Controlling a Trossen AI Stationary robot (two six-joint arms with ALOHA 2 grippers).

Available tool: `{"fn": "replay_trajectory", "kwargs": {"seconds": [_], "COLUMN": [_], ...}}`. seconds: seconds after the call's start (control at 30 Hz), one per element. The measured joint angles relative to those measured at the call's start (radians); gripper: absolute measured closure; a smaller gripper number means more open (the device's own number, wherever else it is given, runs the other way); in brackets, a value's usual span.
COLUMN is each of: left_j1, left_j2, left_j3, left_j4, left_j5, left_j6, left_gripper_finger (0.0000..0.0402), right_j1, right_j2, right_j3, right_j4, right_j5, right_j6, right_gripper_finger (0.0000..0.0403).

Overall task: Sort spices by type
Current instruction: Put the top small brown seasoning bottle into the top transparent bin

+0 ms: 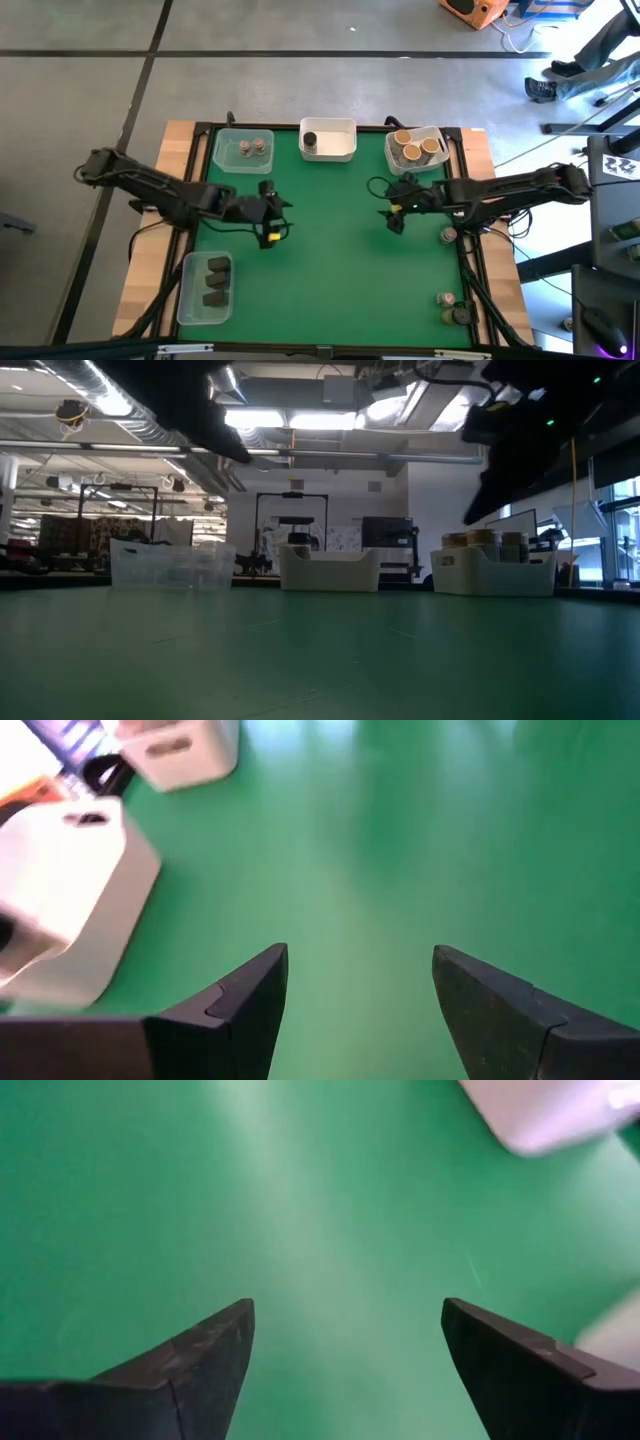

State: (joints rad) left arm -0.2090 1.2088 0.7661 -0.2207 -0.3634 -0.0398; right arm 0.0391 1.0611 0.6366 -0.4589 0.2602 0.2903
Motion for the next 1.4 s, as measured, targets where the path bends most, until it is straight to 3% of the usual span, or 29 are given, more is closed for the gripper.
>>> {"fn": "replay_trajectory", "kwargs": {"seconds": [0.1, 0.3, 0.47, 0.63, 0.87, 1.03, 1.17, 1.4], "left_j1": [0.076, 0.158, 0.247, 0.335, 0.34, 0.34, 0.34, 0.34], "left_j2": [0.005, 0.024, 0.045, 0.069, 0.139, 0.202, 0.223, 0.223], "left_j3": [-0.076, -0.226, -0.309, -0.318, -0.319, -0.319, -0.319, -0.319], "left_j4": [0.207, 0.683, 0.977, 1.036, 0.991, 1.053, 1.072, 1.079], "left_j5": [0.095, 0.151, 0.363, 0.472, 0.489, 0.489, 0.488, 0.488], "left_j6": [0.053, 0.167, 0.255, 0.226, 0.23, 0.247, 0.248, 0.25], "left_gripper_finger": [0.0169, 0.0169, 0.0169, 0.0169, 0.0169, 0.0169, 0.0169, 0.0169], "right_j1": [0.001, 0.001, 0.001, 0.0, 0.0, 0.03, 0.104, 0.206], "right_j2": [-0.052, -0.064, -0.062, -0.062, -0.049, -0.012, 0.023, 0.088], "right_j3": [0.044, 0.14, 0.204, 0.265, 0.258, 0.258, 0.258, 0.255], "right_j4": [-0.182, -0.442, -0.584, -0.712, -0.778, -0.848, -0.942, -0.955], "right_j5": [-0.021, -0.062, -0.079, -0.097, -0.229, -0.321, -0.325, -0.261], "right_j6": [0.05, 0.124, 0.16, 0.23, 0.368, 0.434, 0.464, 0.431], "right_gripper_finger": [0.0081, 0.0081, 0.0082, 0.0082, 0.0082, 0.0082, 0.0082, 0.0082]}}
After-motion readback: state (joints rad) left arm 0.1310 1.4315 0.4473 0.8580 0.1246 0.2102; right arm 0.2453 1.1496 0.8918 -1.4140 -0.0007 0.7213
